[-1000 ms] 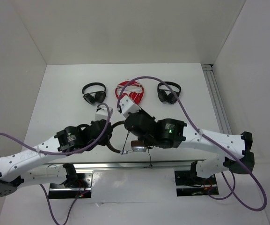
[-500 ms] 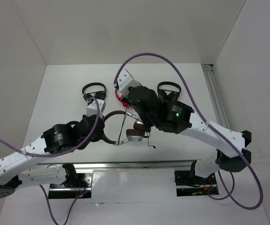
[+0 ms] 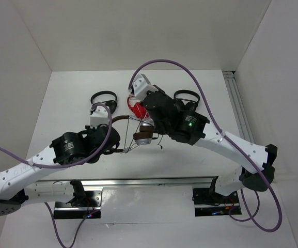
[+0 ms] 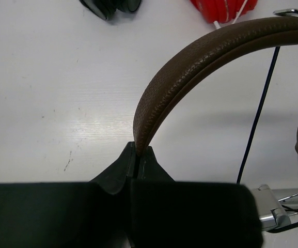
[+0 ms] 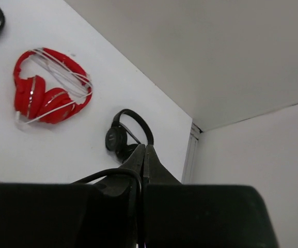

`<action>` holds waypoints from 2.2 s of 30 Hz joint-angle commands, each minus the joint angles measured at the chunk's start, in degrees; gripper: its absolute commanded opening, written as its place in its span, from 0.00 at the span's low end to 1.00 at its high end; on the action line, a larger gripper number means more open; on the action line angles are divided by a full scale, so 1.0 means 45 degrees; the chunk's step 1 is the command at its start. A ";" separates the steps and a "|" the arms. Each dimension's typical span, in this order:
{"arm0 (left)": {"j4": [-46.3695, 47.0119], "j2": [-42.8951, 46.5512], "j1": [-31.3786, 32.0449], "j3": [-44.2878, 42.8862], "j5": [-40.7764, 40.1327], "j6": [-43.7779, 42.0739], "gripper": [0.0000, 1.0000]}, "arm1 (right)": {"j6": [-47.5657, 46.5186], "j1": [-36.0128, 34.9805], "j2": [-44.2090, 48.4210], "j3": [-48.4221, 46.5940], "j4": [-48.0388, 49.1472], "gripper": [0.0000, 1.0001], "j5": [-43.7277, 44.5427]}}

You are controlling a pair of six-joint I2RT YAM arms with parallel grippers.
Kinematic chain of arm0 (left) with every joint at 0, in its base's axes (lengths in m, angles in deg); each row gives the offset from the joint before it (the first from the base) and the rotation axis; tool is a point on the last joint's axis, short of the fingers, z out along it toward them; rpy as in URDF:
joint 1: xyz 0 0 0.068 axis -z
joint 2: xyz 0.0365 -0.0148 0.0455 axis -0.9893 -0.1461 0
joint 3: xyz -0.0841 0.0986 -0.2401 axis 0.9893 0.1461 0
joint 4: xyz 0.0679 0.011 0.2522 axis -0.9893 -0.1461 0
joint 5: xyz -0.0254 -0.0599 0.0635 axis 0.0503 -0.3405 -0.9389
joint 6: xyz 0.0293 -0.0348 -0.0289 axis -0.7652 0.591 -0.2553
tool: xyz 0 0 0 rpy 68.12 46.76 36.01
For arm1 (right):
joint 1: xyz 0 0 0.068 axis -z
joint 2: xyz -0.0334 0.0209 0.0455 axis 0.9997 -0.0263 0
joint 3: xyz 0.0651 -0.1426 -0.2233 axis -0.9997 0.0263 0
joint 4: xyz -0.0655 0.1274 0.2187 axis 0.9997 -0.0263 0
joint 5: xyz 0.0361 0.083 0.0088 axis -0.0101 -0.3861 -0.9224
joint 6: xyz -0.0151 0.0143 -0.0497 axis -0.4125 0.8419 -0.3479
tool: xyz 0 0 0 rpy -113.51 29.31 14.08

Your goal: Wrap the headphones

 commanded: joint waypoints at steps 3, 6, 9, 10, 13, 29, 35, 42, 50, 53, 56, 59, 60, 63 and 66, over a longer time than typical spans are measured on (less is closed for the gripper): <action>-0.0081 0.0211 0.0129 0.0286 0.1869 -0.2719 0.00 | -0.0840 0.1637 0.1058 0.0141 0.2646 0.00 0.0287; 0.0622 0.0697 0.0129 0.0558 0.3155 -0.3694 0.00 | -0.0607 0.2302 0.1194 0.0395 0.2646 0.00 -0.0610; 0.1249 0.0994 0.0129 0.0676 0.4624 -0.4789 0.00 | -0.0450 0.2459 0.1196 0.0648 0.2530 0.00 -0.1511; 0.1404 0.0994 0.0129 0.0677 0.4879 -0.5120 0.00 | -0.0450 0.2459 0.1196 0.0649 0.2413 0.00 -0.1726; 0.1540 0.0994 0.0129 0.0793 0.5525 -0.5414 0.00 | -0.0059 0.2459 0.1313 0.0649 0.1790 0.00 -0.2935; 0.2421 0.1812 0.0129 0.0600 0.5975 -0.5261 0.00 | 0.1442 0.4079 0.1392 0.2973 0.2705 0.02 -0.6510; 0.2712 0.2789 0.0129 0.0325 0.6207 -0.5006 0.00 | 0.1834 0.4569 0.0982 0.3148 0.2236 0.06 -1.0371; 0.2889 0.3240 0.0129 -0.0105 0.5918 -0.4499 0.00 | 0.3062 0.4706 0.0981 0.4280 0.3894 0.07 -1.3755; 0.2656 0.3356 0.0129 -0.0981 0.4375 -0.2840 0.00 | 0.5388 0.4706 0.0747 0.7888 0.8481 0.15 -1.5867; 0.2383 0.3533 0.0129 -0.1333 0.3361 -0.1922 0.00 | 0.6169 0.4823 0.0182 0.8790 1.0162 0.20 -1.6570; 0.2382 0.3865 0.0129 -0.1607 0.2676 -0.1277 0.00 | 0.6853 0.4823 -0.0814 0.8911 1.1335 0.20 -1.7527; 0.2266 0.3865 0.0129 -0.1881 0.2440 -0.1022 0.00 | 0.7615 0.4823 -0.1752 0.9163 1.2681 0.20 -1.8270; 0.2264 0.3749 0.0129 -0.1882 0.2305 -0.0809 0.00 | 0.7771 0.4823 -0.1966 0.9165 1.2975 0.20 -1.8271; 0.2264 0.3630 0.0129 -0.2019 0.2303 -0.0671 0.00 | 0.7910 0.4316 -0.2767 0.9165 1.3427 0.20 -1.7940; 0.2264 0.3630 0.0129 -0.2135 0.1876 -0.0533 0.00 | 0.7910 0.4198 -0.3529 0.9047 1.3584 0.20 -1.7822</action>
